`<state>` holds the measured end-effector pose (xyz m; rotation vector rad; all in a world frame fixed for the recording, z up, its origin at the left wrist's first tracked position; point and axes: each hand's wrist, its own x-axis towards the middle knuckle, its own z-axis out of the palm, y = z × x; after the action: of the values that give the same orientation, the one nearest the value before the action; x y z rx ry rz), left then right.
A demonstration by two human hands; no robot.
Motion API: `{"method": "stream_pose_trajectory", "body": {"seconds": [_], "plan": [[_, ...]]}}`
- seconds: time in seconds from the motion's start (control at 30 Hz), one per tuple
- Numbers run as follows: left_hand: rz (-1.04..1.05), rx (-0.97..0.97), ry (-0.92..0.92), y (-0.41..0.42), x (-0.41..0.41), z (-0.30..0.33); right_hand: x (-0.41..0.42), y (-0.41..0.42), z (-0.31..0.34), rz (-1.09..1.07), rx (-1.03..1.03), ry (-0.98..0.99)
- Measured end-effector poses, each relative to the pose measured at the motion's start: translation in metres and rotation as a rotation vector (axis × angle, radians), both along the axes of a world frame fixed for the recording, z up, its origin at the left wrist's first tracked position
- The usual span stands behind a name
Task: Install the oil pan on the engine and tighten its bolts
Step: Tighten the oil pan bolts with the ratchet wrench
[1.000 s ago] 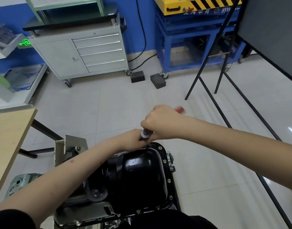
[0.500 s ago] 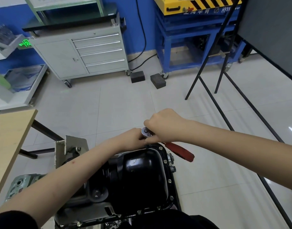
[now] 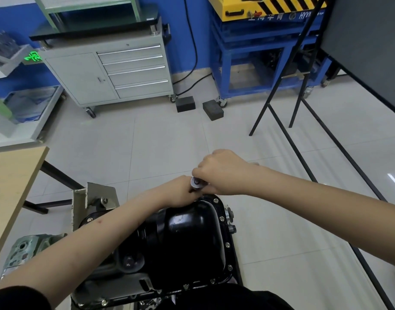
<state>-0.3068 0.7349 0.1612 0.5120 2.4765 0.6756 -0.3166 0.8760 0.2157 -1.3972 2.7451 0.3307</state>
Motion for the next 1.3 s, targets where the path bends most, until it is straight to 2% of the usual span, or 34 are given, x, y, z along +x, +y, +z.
{"method": "stream_pose_trajectory", "body": {"seconds": [0.13,0.23,0.37,0.57,0.67,0.77,0.97,1.17,1.3], "plan": [[-0.014,0.007,0.007,0.0040,-0.0019,-0.0004,-0.0041,0.0031,0.0015,0.155,-0.001,0.098],[-0.013,0.000,-0.036,0.0019,-0.0028,-0.0010,-0.0035,0.0011,0.0032,0.101,-0.005,0.072],[0.042,0.008,-0.035,-0.0013,-0.0020,-0.0029,-0.0007,-0.0005,0.0025,-0.095,-0.002,-0.067],[-0.029,-0.009,0.010,0.0031,-0.0022,-0.0004,-0.0029,0.0049,0.0009,0.132,-0.005,0.111],[-0.030,-0.018,-0.012,0.0026,-0.0028,0.0001,-0.0019,0.0043,0.0020,0.056,-0.004,0.084],[0.011,-0.048,0.015,-0.0003,-0.0027,-0.0023,0.0005,0.0037,0.0007,-0.107,-0.022,-0.038],[-0.012,-0.039,0.015,0.0026,-0.0038,-0.0044,-0.0051,0.0069,0.0014,0.110,0.008,0.106],[0.039,-0.015,0.034,-0.0031,-0.0032,-0.0018,-0.0021,0.0058,-0.0008,-0.087,-0.040,0.000],[0.001,-0.020,0.093,-0.0003,-0.0014,-0.0012,-0.0038,0.0073,-0.0010,-0.022,-0.033,0.031]]}}
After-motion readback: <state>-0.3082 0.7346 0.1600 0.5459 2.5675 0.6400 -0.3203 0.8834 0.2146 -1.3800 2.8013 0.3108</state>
